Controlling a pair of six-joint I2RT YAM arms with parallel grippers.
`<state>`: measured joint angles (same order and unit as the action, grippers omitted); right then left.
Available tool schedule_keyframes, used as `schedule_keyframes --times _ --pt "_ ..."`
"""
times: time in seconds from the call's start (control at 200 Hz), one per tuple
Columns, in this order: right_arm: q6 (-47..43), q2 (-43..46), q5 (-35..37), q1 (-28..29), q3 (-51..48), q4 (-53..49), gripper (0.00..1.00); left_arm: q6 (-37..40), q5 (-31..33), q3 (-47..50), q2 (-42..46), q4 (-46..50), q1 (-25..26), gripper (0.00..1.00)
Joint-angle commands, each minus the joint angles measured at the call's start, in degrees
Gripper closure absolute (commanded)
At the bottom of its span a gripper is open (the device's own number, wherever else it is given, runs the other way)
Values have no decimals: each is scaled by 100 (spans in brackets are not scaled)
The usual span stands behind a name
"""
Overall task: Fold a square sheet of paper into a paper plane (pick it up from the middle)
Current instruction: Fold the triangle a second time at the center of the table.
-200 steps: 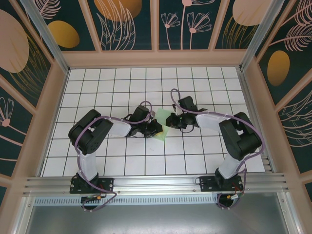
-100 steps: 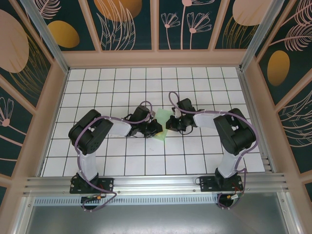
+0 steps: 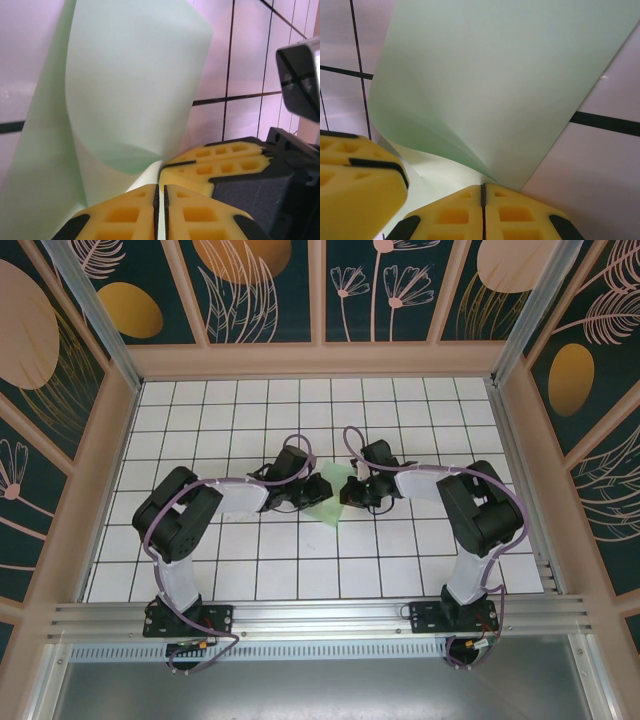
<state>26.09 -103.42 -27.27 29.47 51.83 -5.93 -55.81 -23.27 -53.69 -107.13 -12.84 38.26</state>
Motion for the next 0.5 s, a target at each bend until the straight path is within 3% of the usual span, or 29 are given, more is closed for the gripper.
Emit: schedule_keyframes --times 0.0,0.495 --pt "-156 -374 544 23 -52 -365 92 276 278 -170 -110 365 -39 86" --pt "-312 -578 943 32 -61 -577 93 461 1007 -310 -451 836 -123 88"
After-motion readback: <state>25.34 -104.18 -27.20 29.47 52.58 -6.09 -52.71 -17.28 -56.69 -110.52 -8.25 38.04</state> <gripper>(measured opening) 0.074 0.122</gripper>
